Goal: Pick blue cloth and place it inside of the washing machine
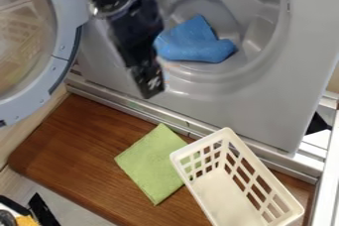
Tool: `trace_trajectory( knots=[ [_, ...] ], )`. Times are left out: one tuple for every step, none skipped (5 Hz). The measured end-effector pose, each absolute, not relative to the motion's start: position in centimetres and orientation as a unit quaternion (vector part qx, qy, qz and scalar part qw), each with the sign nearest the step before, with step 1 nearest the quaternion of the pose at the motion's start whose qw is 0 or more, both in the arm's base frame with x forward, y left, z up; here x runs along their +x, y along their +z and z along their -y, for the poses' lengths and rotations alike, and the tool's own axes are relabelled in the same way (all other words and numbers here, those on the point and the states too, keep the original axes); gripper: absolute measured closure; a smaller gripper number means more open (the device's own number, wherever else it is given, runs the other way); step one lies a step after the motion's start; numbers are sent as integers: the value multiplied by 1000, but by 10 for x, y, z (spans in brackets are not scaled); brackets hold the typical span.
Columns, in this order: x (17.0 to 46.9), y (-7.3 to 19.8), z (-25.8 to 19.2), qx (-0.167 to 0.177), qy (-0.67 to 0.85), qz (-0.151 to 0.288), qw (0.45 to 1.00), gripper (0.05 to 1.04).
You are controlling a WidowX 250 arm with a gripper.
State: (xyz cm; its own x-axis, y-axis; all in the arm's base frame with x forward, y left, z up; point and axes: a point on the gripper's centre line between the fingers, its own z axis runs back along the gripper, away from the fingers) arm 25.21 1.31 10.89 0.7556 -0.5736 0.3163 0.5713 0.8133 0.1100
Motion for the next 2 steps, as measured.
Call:
trace_trajectory(
  knots=[
    [246,98,-18,4,-299,150,942,82],
    [247,99,-18,5,-298,152,942,82]
  ],
)
